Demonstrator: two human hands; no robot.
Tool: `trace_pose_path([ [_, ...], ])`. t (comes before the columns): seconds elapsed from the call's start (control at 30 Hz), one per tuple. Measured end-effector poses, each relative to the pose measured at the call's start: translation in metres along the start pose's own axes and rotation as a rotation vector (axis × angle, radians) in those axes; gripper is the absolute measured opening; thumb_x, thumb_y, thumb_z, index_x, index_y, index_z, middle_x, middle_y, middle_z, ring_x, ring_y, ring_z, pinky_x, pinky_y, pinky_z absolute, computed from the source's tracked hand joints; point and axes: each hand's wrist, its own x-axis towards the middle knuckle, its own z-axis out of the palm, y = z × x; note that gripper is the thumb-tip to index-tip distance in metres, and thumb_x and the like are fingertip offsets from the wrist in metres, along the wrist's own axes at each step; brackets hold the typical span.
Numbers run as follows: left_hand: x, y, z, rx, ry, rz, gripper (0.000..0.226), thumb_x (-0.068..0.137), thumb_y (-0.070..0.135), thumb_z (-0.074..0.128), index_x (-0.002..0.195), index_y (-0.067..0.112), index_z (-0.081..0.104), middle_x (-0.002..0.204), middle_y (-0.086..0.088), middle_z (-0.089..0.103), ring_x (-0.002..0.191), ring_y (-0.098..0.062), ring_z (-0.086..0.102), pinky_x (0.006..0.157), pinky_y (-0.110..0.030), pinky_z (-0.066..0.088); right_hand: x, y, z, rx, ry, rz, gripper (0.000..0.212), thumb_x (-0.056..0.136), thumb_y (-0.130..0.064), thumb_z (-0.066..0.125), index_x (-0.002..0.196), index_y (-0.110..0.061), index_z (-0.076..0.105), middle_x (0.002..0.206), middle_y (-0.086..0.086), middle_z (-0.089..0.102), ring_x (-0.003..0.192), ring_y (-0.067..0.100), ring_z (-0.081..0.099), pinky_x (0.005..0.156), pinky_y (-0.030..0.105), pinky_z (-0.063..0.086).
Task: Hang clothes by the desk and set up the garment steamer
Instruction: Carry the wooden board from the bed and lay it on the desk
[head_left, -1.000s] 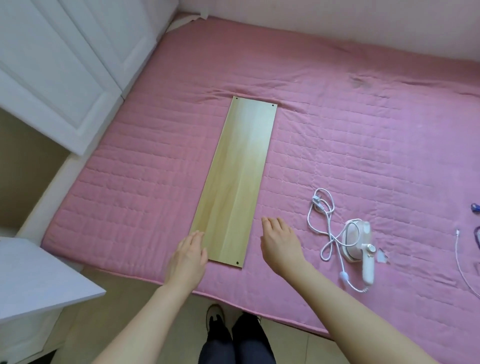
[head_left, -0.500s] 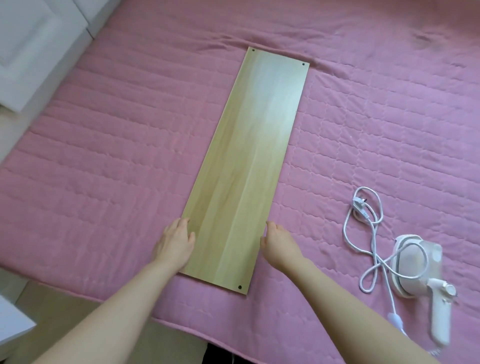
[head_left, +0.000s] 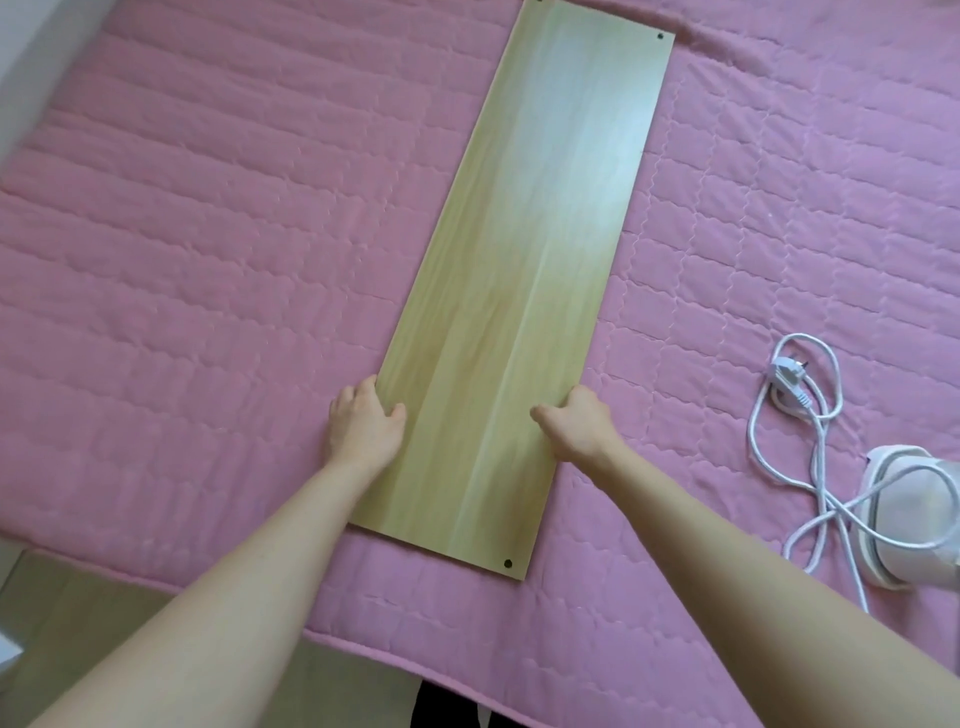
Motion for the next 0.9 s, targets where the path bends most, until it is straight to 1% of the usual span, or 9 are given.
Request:
trace_pose_path([
  [0.13, -0.005, -0.004, 0.001, -0.033, 0.007, -0.069, 0.06, 0.087, 0.029, 0.058, 0.138, 0.008, 0.038, 0.136, -0.02, 0.043, 0.128, -0.037, 0.037, 0.107, -0.042, 0.03, -0.016, 0.005, 0.011, 0.094, -0.023, 0.018, 0.031, 0.063, -0.025, 0.048, 0.082, -0.002, 0.056, 0.07, 0.008, 0.051, 0.061, 0.024, 0.044, 0.05, 0.033, 0.042],
  [0.23, -0.02, -0.017, 0.001, -0.002, -0.007, -0.077, 0.059, 0.086, 0.025, 0.059, 0.137, 0.006, 0.036, 0.135, -0.021, 0.041, 0.127, -0.038, 0.036, 0.107, -0.041, 0.028, -0.035, 0.012, 0.019, 0.112, -0.052, 0.007, 0.021, 0.062, -0.025, 0.048, 0.076, -0.01, 0.052, 0.066, 0.008, 0.048, 0.063, 0.025, 0.042, 0.053, 0.032, 0.038],
  [0.33, -0.043, -0.039, 0.003, 0.034, -0.006, -0.074, 0.055, 0.085, 0.023, 0.059, 0.133, 0.005, 0.037, 0.133, -0.021, 0.043, 0.125, -0.037, 0.037, 0.105, -0.042, 0.03, -0.063, 0.023, 0.03, 0.099, -0.053, 0.0, 0.022, 0.072, -0.018, 0.051, 0.086, -0.004, 0.057, 0.079, 0.014, 0.064, 0.078, 0.03, 0.056, 0.062, 0.034, 0.046],
  [0.4, -0.059, -0.059, 0.006, 0.071, -0.026, -0.084, 0.05, 0.086, 0.021, 0.058, 0.129, 0.003, 0.039, 0.131, -0.022, 0.044, 0.122, -0.038, 0.039, 0.102, -0.044, 0.033, -0.083, 0.034, 0.038, 0.139, -0.072, 0.02, 0.007, 0.076, -0.014, 0.052, 0.082, -0.01, 0.053, 0.075, 0.006, 0.06, 0.074, 0.024, 0.054, 0.057, 0.028, 0.044],
  [0.47, -0.074, -0.08, 0.01, 0.114, -0.068, -0.107, 0.043, 0.088, 0.02, 0.056, 0.123, 0.001, 0.04, 0.127, -0.025, 0.046, 0.118, -0.041, 0.043, 0.099, -0.046, 0.037, -0.101, 0.048, 0.046, 0.177, -0.109, 0.051, 0.006, 0.076, -0.012, 0.052, 0.08, -0.015, 0.048, 0.071, -0.003, 0.054, 0.072, 0.019, 0.051, 0.049, 0.018, 0.039],
  [0.57, -0.089, -0.107, 0.009, 0.192, -0.157, -0.158, 0.039, 0.091, 0.021, 0.052, 0.119, -0.002, 0.039, 0.124, -0.027, 0.049, 0.115, -0.043, 0.047, 0.094, -0.046, 0.041, -0.123, 0.071, 0.057, 0.225, -0.186, 0.12, 0.015, 0.075, -0.014, 0.053, 0.089, -0.019, 0.051, 0.088, 0.002, 0.066, 0.091, 0.022, 0.062, 0.077, 0.031, 0.051],
  [0.63, -0.092, -0.119, 0.007, 0.265, -0.26, -0.21, 0.046, 0.091, 0.024, 0.053, 0.125, -0.002, 0.037, 0.128, -0.026, 0.049, 0.118, -0.042, 0.049, 0.095, -0.045, 0.042, -0.129, 0.082, 0.061, 0.199, -0.262, 0.155, 0.02, 0.07, -0.021, 0.054, 0.09, -0.02, 0.056, 0.094, 0.004, 0.07, 0.094, 0.024, 0.064, 0.085, 0.041, 0.052],
  [0.77, -0.08, -0.116, -0.002, 0.408, -0.42, -0.219, 0.044, 0.09, 0.028, 0.052, 0.125, 0.002, 0.047, 0.13, -0.02, 0.055, 0.117, -0.037, 0.054, 0.094, -0.04, 0.048, -0.109, 0.092, 0.052, 0.136, -0.361, 0.194, 0.023, 0.07, -0.024, 0.052, 0.083, -0.012, 0.067, 0.082, 0.008, 0.073, 0.084, 0.026, 0.066, 0.079, 0.037, 0.051],
  [0.9, -0.046, -0.082, -0.016, 0.43, -0.386, -0.114, 0.036, 0.093, 0.024, 0.049, 0.118, -0.001, 0.055, 0.126, -0.022, 0.058, 0.117, -0.035, 0.055, 0.092, -0.035, 0.045, -0.064, 0.07, 0.026, 0.145, -0.282, 0.166, 0.018, 0.081, -0.01, 0.05, 0.085, -0.009, 0.067, 0.077, 0.012, 0.071, 0.07, 0.021, 0.062, 0.066, 0.031, 0.048],
])
